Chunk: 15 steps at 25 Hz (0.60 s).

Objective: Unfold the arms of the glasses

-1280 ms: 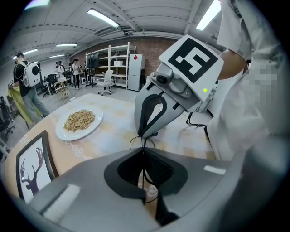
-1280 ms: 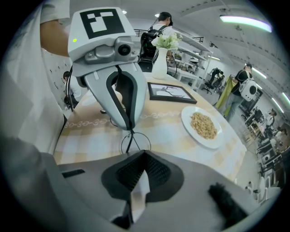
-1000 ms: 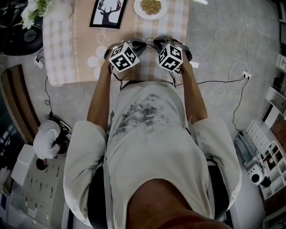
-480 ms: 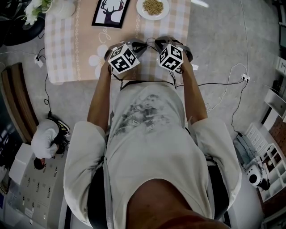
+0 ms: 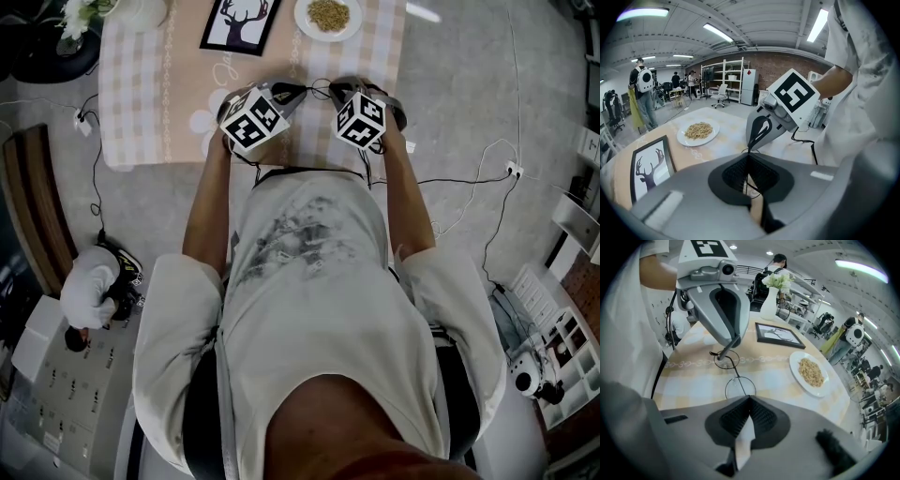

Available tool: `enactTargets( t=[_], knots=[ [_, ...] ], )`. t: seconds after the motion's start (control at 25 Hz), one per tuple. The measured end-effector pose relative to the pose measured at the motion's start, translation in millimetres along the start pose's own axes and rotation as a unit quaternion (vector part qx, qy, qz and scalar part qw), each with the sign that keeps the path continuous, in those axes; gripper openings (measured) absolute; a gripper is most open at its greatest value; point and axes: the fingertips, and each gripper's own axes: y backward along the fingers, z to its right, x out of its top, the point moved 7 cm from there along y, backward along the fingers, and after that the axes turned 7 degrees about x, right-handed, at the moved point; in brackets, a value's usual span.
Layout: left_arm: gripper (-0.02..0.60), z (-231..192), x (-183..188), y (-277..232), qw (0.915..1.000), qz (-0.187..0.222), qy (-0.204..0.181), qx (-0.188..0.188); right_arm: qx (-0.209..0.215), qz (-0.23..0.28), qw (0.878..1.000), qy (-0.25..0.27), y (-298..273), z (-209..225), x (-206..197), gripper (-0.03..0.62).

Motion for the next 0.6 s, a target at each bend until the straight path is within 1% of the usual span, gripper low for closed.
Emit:
enactTargets(
  t=[0.6],
  knots=[
    [0.006,-0.4,-5.1,16.1,0.9983,0.022,0.036,0.041,-0.012,-0.001,1.000,0.001,0.4,-1.6,0.1,0.017]
  ],
)
